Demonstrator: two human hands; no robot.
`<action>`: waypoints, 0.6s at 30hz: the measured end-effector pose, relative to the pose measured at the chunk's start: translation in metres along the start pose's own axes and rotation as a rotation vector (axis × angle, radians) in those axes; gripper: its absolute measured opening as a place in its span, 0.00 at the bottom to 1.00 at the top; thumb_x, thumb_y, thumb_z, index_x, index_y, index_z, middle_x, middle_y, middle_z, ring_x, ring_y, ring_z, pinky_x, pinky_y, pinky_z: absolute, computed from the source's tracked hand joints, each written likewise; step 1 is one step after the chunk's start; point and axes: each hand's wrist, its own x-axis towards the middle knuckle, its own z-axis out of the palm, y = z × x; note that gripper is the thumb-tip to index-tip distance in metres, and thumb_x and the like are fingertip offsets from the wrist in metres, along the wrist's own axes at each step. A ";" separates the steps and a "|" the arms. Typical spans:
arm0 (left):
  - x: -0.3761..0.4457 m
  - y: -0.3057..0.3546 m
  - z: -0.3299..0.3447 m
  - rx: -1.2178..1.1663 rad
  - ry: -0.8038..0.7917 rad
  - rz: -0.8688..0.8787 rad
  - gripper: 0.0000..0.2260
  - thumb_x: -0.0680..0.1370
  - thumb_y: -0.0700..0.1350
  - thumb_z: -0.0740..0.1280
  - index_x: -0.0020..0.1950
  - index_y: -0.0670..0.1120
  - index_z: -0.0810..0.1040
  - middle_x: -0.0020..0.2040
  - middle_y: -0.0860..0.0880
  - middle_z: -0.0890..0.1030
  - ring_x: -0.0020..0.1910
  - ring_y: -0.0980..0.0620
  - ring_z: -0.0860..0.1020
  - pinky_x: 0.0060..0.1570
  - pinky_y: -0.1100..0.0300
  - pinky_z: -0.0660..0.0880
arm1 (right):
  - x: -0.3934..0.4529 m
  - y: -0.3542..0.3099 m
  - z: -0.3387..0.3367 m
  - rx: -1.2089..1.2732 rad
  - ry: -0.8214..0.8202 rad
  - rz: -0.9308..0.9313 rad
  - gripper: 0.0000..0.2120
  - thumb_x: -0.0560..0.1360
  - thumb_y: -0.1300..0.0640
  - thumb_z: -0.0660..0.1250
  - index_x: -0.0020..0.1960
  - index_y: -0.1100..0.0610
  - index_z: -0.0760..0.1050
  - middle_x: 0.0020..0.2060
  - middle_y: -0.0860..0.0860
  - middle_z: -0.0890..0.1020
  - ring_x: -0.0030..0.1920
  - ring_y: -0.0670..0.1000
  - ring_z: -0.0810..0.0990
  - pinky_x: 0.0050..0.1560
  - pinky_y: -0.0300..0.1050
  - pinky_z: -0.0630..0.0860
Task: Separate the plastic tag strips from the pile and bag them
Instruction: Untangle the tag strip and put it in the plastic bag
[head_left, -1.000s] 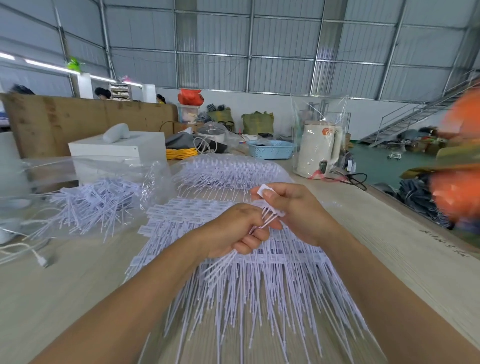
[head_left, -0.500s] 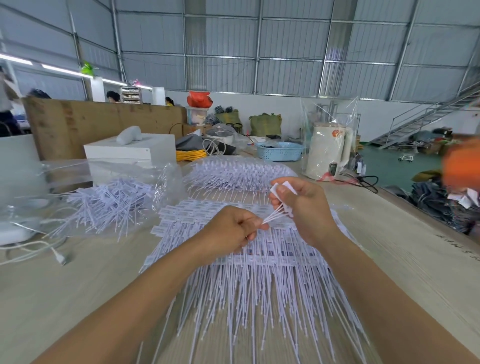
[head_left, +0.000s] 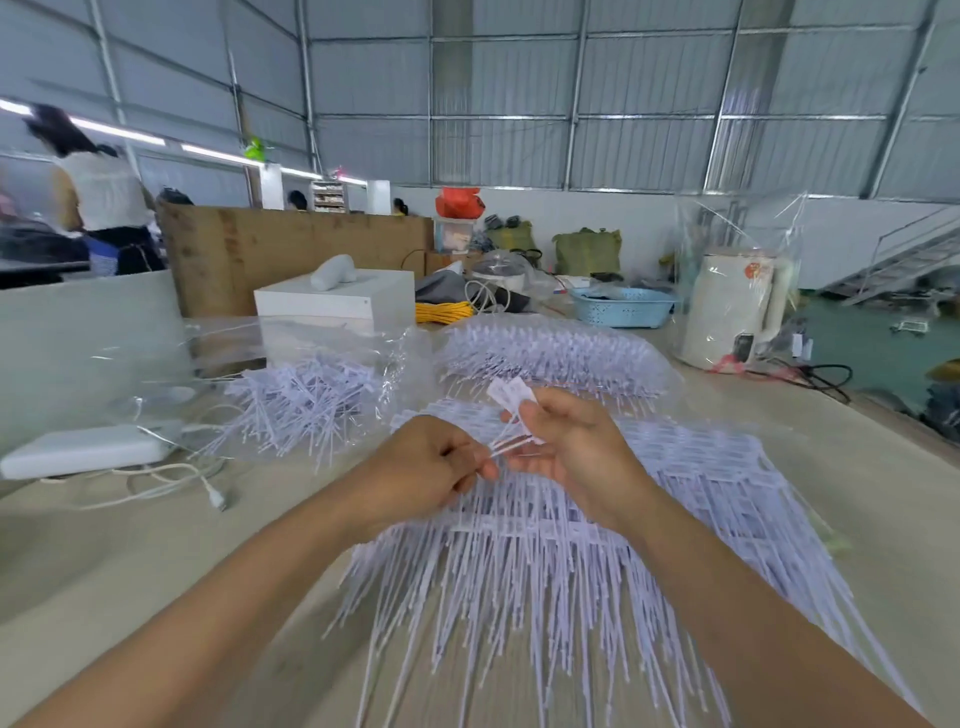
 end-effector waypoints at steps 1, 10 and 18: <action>-0.004 -0.004 -0.009 0.009 0.029 -0.027 0.13 0.81 0.42 0.60 0.41 0.41 0.80 0.25 0.54 0.71 0.19 0.60 0.65 0.22 0.70 0.62 | 0.003 0.001 0.011 -0.007 -0.037 0.015 0.08 0.78 0.63 0.61 0.55 0.64 0.75 0.44 0.56 0.80 0.33 0.51 0.81 0.36 0.41 0.79; -0.013 -0.054 -0.115 0.057 0.415 -0.305 0.12 0.80 0.37 0.60 0.43 0.35 0.80 0.27 0.48 0.71 0.22 0.55 0.64 0.20 0.67 0.59 | 0.033 0.013 0.108 -0.169 -0.224 0.192 0.19 0.75 0.68 0.65 0.66 0.62 0.68 0.51 0.60 0.77 0.31 0.50 0.78 0.31 0.40 0.77; 0.082 -0.091 -0.161 0.147 0.633 -0.339 0.06 0.78 0.35 0.58 0.51 0.40 0.73 0.44 0.39 0.75 0.37 0.45 0.74 0.38 0.56 0.75 | 0.041 0.038 0.087 -0.541 -0.252 0.030 0.07 0.76 0.65 0.63 0.52 0.59 0.76 0.44 0.55 0.82 0.22 0.45 0.74 0.23 0.34 0.68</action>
